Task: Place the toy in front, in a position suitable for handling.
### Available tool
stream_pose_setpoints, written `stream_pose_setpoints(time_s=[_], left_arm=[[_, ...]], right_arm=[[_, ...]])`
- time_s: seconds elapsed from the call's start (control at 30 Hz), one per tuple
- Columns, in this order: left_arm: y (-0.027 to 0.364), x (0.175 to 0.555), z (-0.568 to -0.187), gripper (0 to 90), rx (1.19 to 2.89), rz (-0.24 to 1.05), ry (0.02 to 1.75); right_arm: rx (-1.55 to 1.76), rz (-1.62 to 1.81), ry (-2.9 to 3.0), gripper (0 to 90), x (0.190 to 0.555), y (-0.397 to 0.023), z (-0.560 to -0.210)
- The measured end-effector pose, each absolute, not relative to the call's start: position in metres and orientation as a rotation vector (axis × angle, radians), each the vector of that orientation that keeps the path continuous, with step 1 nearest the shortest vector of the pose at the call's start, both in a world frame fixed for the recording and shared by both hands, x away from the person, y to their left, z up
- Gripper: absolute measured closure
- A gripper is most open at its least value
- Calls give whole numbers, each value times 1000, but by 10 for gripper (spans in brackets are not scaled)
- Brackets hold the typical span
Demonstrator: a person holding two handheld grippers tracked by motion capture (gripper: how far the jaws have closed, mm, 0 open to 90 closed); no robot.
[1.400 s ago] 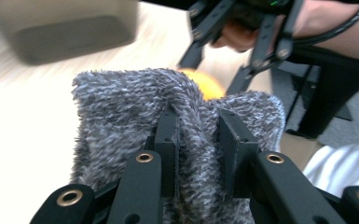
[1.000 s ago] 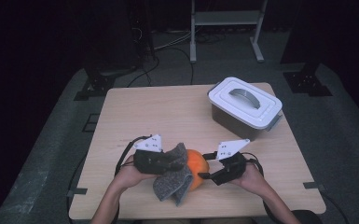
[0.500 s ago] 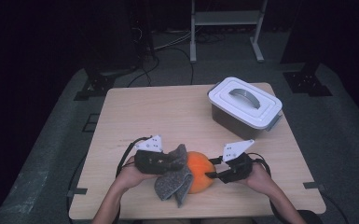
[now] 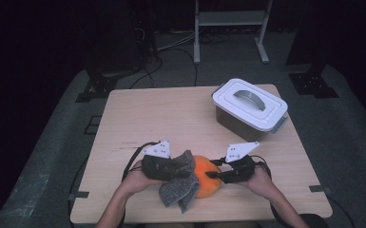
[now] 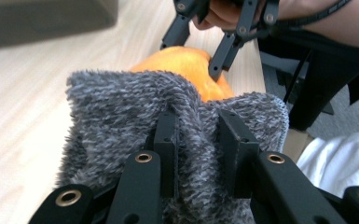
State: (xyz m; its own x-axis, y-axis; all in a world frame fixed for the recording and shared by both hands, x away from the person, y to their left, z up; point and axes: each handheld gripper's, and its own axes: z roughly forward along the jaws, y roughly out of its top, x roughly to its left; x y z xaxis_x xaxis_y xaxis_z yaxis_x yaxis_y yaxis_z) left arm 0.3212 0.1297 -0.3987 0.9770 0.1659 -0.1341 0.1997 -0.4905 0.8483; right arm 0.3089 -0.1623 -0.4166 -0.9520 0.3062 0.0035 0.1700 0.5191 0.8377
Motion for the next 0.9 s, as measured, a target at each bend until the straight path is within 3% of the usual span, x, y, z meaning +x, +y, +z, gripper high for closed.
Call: stream_pose_setpoints(time_s=[0.3,0.33,0.4,0.6,0.7,0.73,0.77,0.8,0.9], left_arm=[[137,326,-400,710,2098,11,324],[137,326,-402,710,2103,-2,331],[133,325,-406,710,2107,-33,322],[120,318,-408,702,2137,-119,234],[119,319,-409,703,2136,-118,241],[120,320,-406,706,2134,-98,251],[120,320,-406,709,2134,-98,251],[122,320,-400,713,2118,-64,255],[123,317,-393,715,2072,-36,249]], right_arm=[[289,1395,2557,549,306,-153,-414],[307,1381,2576,522,308,-155,-415],[432,1421,2662,372,316,-163,-416],[599,1455,2743,241,325,-164,-422],[631,1446,2764,287,327,-160,-430],[610,1439,2735,424,323,-160,-430],[610,1439,2735,424,323,-160,-430],[524,1411,2681,516,318,-159,-424],[428,1420,2621,529,312,-157,-420]])
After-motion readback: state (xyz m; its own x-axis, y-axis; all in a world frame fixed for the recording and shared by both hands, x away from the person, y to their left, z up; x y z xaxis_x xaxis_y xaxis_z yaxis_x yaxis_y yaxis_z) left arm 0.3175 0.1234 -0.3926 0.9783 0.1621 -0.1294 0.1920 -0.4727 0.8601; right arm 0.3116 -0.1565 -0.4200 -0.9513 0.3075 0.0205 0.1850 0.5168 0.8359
